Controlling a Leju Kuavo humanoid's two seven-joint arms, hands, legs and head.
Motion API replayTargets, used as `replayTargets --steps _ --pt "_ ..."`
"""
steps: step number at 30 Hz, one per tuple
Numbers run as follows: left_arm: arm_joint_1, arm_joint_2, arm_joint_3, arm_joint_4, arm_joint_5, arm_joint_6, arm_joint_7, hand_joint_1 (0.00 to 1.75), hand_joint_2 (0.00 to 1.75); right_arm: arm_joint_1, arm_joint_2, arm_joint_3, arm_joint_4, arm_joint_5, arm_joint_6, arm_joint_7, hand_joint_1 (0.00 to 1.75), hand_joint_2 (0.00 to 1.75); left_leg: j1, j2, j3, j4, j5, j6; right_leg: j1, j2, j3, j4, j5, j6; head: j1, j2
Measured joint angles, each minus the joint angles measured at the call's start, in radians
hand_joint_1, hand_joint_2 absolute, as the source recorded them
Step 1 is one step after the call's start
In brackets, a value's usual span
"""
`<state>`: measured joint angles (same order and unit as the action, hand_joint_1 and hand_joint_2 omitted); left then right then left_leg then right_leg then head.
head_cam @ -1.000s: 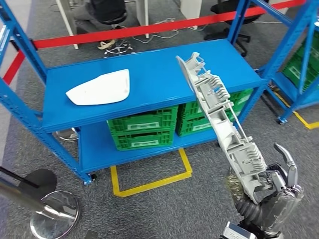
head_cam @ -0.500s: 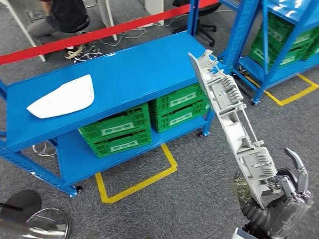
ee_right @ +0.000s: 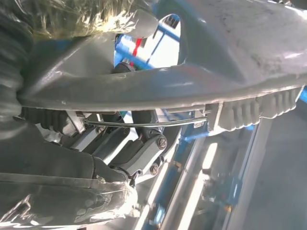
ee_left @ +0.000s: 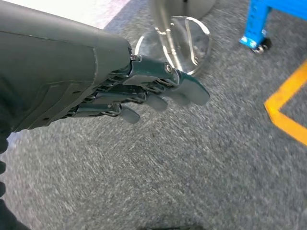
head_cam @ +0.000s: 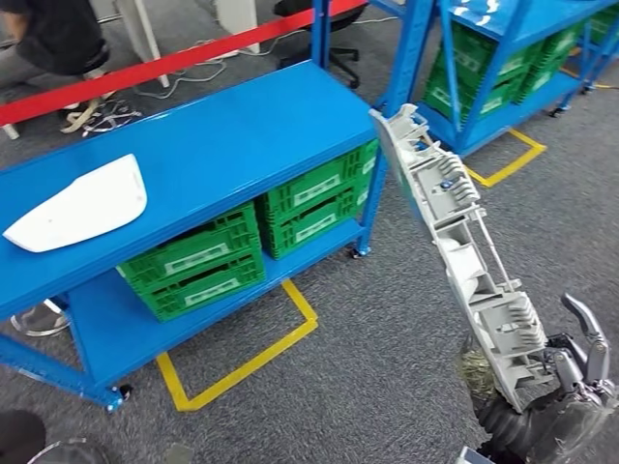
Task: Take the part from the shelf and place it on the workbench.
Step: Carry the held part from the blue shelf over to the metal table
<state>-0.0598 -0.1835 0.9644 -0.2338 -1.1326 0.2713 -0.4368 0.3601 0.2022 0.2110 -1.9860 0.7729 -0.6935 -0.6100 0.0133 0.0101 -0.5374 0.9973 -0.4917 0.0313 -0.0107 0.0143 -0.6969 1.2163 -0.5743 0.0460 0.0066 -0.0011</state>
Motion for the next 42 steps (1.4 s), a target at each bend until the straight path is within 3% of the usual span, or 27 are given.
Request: replayTargets --steps 1,2,3,4,6,8,11,13,15,16,17,18,20,22,24,25,26,28,30,32,33,34,36,38,39,41,42 --pt "0.002 0.0 0.0 0.0 0.0 -0.002 -0.001 0.0 1.75 0.001 0.0 0.0 0.0 0.0 0.0 -0.001 1.75 1.75 -0.001 0.015 -0.001 0.0 0.0 0.0 -0.001 -0.005 -0.024 0.055 -0.02 0.002 0.0 0.0" --pt "0.002 0.0 0.0 0.0 0.0 -0.003 -0.003 0.0 1.75 0.003 0.0 -0.001 0.0 -0.001 0.0 -0.002 1.75 1.75 -0.002 0.029 -0.001 0.0 -0.001 0.0 -0.001 -0.009 -0.031 0.077 -0.022 0.003 0.0 0.0" --pt "0.002 0.0 0.0 0.0 0.0 -0.006 -0.005 0.0 1.75 0.005 0.0 -0.002 0.0 -0.001 0.0 -0.002 1.75 1.75 -0.002 0.042 -0.001 0.0 -0.001 -0.001 -0.001 -0.013 -0.016 0.055 -0.005 0.003 0.0 0.0" --pt "0.001 0.0 0.0 0.0 0.0 -0.008 -0.006 0.0 1.75 0.006 0.0 -0.003 0.0 -0.001 0.0 -0.002 1.75 1.75 -0.002 0.053 0.001 0.0 -0.003 -0.002 -0.001 -0.023 0.02 -0.007 0.027 0.001 0.0 0.0" --pt "0.0 -0.001 0.0 0.0 0.0 -0.012 -0.008 0.0 1.75 0.007 0.0 -0.006 0.0 -0.004 0.0 -0.002 1.75 1.75 -0.006 0.072 0.006 0.001 -0.007 -0.009 0.004 -0.07 0.105 -0.154 0.073 -0.007 0.0 0.0" --pt "0.0 0.0 0.0 0.0 -0.001 -0.015 -0.011 0.0 1.75 0.009 0.001 -0.008 -0.001 -0.01 0.0 -0.006 1.75 1.75 -0.012 0.088 0.009 0.003 -0.011 -0.018 0.009 -0.095 0.141 -0.217 0.083 -0.016 -0.003 0.0" --pt "-0.001 -0.001 0.0 0.0 -0.005 -0.017 -0.016 0.0 1.75 0.019 0.007 -0.015 -0.005 -0.025 -0.001 -0.014 1.75 1.75 -0.011 0.104 0.012 0.007 -0.017 -0.031 0.009 -0.061 0.135 -0.217 0.09 -0.031 -0.004 0.0" --pt "-0.002 -0.001 0.001 0.0 -0.008 -0.017 -0.016 0.0 1.75 0.028 0.015 -0.02 -0.01 -0.036 -0.001 -0.02 1.75 1.75 -0.007 0.064 -0.007 0.058 -0.059 -0.041 0.004 -0.038 0.134 -0.221 0.096 -0.042 -0.008 0.0" --pt "0.001 -0.001 0.003 0.0 -0.01 -0.017 -0.016 0.0 1.75 0.035 0.026 -0.029 -0.015 -0.048 -0.001 -0.028 1.75 1.75 -0.004 0.012 -0.062 0.185 -0.128 -0.045 0.002 -0.014 0.133 -0.221 0.098 -0.049 -0.013 0.0" --pt "0.004 -0.001 0.005 0.0 -0.011 -0.017 -0.016 0.0 1.75 0.04 0.03 -0.035 -0.016 -0.054 -0.001 -0.032 1.75 1.75 -0.003 0.003 -0.092 0.248 -0.152 -0.045 0.003 -0.001 0.132 -0.221 0.098 -0.051 -0.013 0.0" --pt "0.006 -0.001 0.007 0.0 -0.011 -0.016 -0.016 0.0 1.75 0.046 0.034 -0.041 -0.018 -0.059 -0.001 -0.035 1.75 1.75 -0.004 -0.001 -0.111 0.287 -0.158 -0.045 0.004 0.014 0.132 -0.221 0.099 -0.052 -0.013 0.0" --pt "0.008 -0.002 0.009 0.0 -0.011 -0.016 -0.016 0.0 1.75 0.052 0.037 -0.047 -0.019 -0.063 -0.001 -0.037 1.75 1.75 -0.004 -0.003 -0.115 0.291 -0.145 -0.043 0.004 0.029 0.133 -0.22 0.099 -0.052 -0.013 0.0" --pt "0.008 -0.001 0.013 0.0 -0.011 -0.014 -0.016 0.0 1.75 0.061 0.044 -0.059 -0.021 -0.067 -0.001 -0.039 1.75 1.75 -0.003 -0.019 -0.072 0.189 -0.068 -0.036 0.005 0.059 0.136 -0.219 0.099 -0.052 -0.014 0.0" --pt "0.008 0.0 0.019 0.0 -0.011 -0.013 -0.016 0.0 1.75 0.066 0.05 -0.068 -0.024 -0.068 -0.001 -0.041 1.75 1.75 -0.002 -0.061 -0.016 0.061 -0.013 -0.027 0.007 0.086 0.135 -0.215 0.099 -0.047 -0.013 0.0" --pt "0.006 0.001 0.022 0.0 -0.012 -0.013 -0.015 0.0 1.75 0.068 0.054 -0.074 -0.028 -0.068 -0.001 -0.043 1.75 1.75 -0.002 -0.083 0.002 0.016 -0.009 -0.022 0.004 0.108 0.126 -0.213 0.102 -0.035 -0.012 0.0" --pt "0.005 0.001 0.023 0.0 -0.012 -0.012 -0.015 0.0 1.75 0.07 0.056 -0.077 -0.03 -0.067 -0.002 -0.043 1.75 1.75 -0.002 -0.076 0.004 0.01 -0.009 -0.02 0.002 0.118 0.121 -0.214 0.105 -0.028 -0.013 0.0" --pt "0.004 0.001 0.024 0.0 -0.012 -0.012 -0.014 0.0 1.75 0.074 0.057 -0.08 -0.031 -0.066 -0.002 -0.044 1.75 1.75 -0.002 -0.065 0.004 0.007 -0.006 -0.016 0.001 0.117 0.115 -0.213 0.106 -0.023 -0.013 0.0" --pt "0.004 0.0 0.025 0.0 -0.012 -0.011 -0.015 0.0 1.75 0.078 0.058 -0.084 -0.035 -0.065 -0.002 -0.042 1.75 1.75 0.001 -0.041 0.007 -0.002 0.0 -0.005 0.003 0.07 0.09 -0.173 0.081 -0.014 -0.007 0.0" --pt "0.006 0.0 0.025 0.0 -0.012 -0.01 -0.015 0.0 1.75 0.076 0.058 -0.086 -0.036 -0.064 -0.002 -0.041 1.75 1.75 0.0 -0.012 0.007 -0.005 0.0 0.002 0.004 0.011 0.03 -0.052 0.019 -0.007 -0.001 0.0" --pt "0.009 0.0 0.025 0.0 -0.012 -0.01 -0.015 0.0 1.75 0.076 0.058 -0.088 -0.036 -0.064 -0.002 -0.04 1.75 1.75 -0.002 0.017 0.008 -0.004 -0.002 0.004 0.0 -0.005 -0.028 0.065 -0.023 -0.001 0.0 0.0" --pt "0.009 0.0 0.026 0.0 -0.012 -0.01 -0.015 0.0 1.75 0.076 0.058 -0.089 -0.035 -0.063 -0.002 -0.04 1.75 1.75 -0.002 0.031 0.008 -0.004 -0.003 0.003 -0.001 -0.009 -0.032 0.075 -0.017 0.002 0.0 0.0" --pt "0.009 0.0 0.026 0.0 -0.011 -0.01 -0.015 0.0 1.75 0.076 0.058 -0.091 -0.035 -0.061 -0.002 -0.039 1.75 1.75 -0.002 0.044 0.01 -0.004 -0.005 0.001 -0.002 -0.014 -0.015 0.045 0.007 0.002 0.0 0.0" --pt "0.008 -0.001 0.026 0.0 -0.012 -0.01 -0.015 0.0 1.75 0.075 0.058 -0.095 -0.035 -0.056 -0.002 -0.039 1.75 1.75 -0.004 0.066 0.016 -0.004 -0.01 -0.006 0.0 -0.053 0.063 -0.097 0.068 0.0 0.0 0.0" --pt "0.008 0.0 0.027 0.0 -0.012 -0.01 -0.015 0.0 1.75 0.073 0.058 -0.098 -0.036 -0.05 -0.002 -0.039 1.75 1.75 -0.009 0.085 0.022 -0.001 -0.017 -0.016 0.005 -0.085 0.121 -0.198 0.095 -0.01 -0.001 0.0" --pt "0.008 0.0 0.028 0.0 -0.012 -0.01 -0.015 0.0 1.75 0.073 0.059 -0.1 -0.036 -0.049 -0.002 -0.039 1.75 1.75 -0.012 0.094 0.024 -0.001 -0.019 -0.021 0.009 -0.088 0.127 -0.211 0.093 -0.016 -0.001 0.0" --pt "0.006 0.0 0.029 0.0 -0.014 -0.01 -0.015 0.0 1.75 0.075 0.059 -0.105 -0.037 -0.045 -0.002 -0.039 1.75 1.75 -0.011 0.111 0.026 0.0 -0.023 -0.029 0.009 -0.062 0.124 -0.212 0.097 -0.028 -0.002 0.0" --pt "0.004 0.0 0.029 0.0 -0.015 -0.01 -0.016 0.0 1.75 0.076 0.06 -0.108 -0.038 -0.042 -0.002 -0.039 1.75 1.75 -0.009 0.104 0.025 0.007 -0.032 -0.033 0.008 -0.051 0.123 -0.214 0.099 -0.034 -0.002 0.0"
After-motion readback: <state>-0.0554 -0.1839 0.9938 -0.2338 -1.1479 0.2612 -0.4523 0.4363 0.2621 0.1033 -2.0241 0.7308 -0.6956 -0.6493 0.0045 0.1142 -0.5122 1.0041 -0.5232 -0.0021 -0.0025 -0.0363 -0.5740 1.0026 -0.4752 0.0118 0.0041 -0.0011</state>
